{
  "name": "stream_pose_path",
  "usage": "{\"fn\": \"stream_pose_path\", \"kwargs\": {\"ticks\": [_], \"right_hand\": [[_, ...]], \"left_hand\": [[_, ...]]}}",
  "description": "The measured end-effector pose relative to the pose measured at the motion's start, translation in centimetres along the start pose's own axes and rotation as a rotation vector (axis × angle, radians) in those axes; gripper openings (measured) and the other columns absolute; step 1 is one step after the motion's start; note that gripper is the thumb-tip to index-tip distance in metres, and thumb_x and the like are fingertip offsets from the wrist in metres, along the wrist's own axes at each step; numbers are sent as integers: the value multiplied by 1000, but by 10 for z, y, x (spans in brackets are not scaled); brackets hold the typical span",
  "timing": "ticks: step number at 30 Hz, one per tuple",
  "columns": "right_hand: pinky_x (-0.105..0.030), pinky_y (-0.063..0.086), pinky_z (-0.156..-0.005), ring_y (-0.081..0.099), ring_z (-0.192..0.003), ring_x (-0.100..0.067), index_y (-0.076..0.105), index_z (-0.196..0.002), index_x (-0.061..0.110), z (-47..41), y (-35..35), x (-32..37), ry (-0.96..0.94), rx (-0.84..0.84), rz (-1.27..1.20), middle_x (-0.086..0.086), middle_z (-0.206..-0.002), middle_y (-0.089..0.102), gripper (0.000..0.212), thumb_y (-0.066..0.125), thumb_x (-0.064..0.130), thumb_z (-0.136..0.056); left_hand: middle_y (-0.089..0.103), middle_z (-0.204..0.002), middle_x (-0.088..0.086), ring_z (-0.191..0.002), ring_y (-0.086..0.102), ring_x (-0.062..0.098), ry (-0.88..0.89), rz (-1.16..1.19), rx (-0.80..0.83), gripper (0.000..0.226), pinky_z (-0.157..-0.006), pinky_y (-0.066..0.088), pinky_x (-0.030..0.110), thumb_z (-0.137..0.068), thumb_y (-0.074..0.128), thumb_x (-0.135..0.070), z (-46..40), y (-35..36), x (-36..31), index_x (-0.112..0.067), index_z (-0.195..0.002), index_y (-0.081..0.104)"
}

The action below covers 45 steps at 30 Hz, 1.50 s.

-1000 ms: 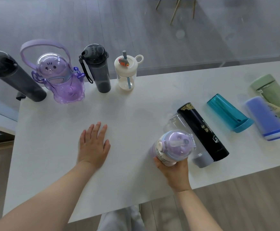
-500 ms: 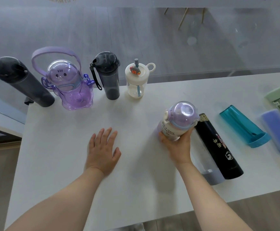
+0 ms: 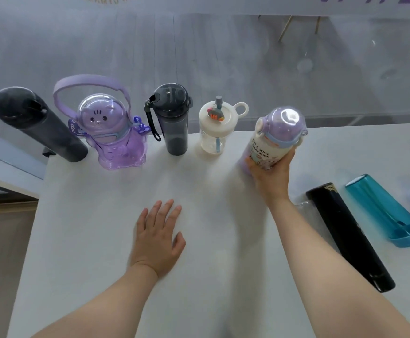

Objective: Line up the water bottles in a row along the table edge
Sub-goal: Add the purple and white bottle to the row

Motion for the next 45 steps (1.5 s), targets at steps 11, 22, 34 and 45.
{"fn": "stream_pose_path", "kwargs": {"ticks": [11, 22, 34, 45], "right_hand": [[-6, 48, -73, 57, -106, 8, 20, -146, 4, -42, 17, 8, -34, -17, -38, -8, -137, 48, 98, 81, 16, -70], [-30, 50, -98, 56, -120, -13, 25, -141, 8, -61, 22, 7, -39, -55, 15, -7, -139, 49, 97, 83, 26, -65], [-15, 47, -92, 54, -119, -9, 25, -141, 7, -61, 20, 3, -62, -49, 58, -6, -139, 47, 96, 85, 18, -68], [-9, 48, -84, 55, -115, -10, 25, -138, 10, -59, 21, 5, 37, -8, 79, -2, -138, 49, 91, 84, 22, -70]], "left_hand": [[42, -148, 4, -138, 34, 27, -2, 8, 35, 65, -112, 21, 50, -77, 44, -36, -2, -4, -2, -20, -139, 45], [38, -151, 3, -140, 32, 27, -3, 15, 66, 66, -112, 21, 51, -77, 45, -36, -2, -2, -2, -21, -141, 42], [38, -151, 3, -140, 32, 28, 7, 6, 65, 65, -112, 20, 50, -77, 45, -37, -2, -4, -2, -20, -141, 44], [38, -151, 4, -140, 32, 29, 26, 11, 66, 66, -111, 21, 52, -77, 46, -35, -1, -5, -3, -19, -141, 42]]}}
Point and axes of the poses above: each hand's wrist, its own z-axis away from the middle knuckle, its own y-axis out of the palm, x = y × z, the point moved 4 cm from there along -z, towards the middle knuckle
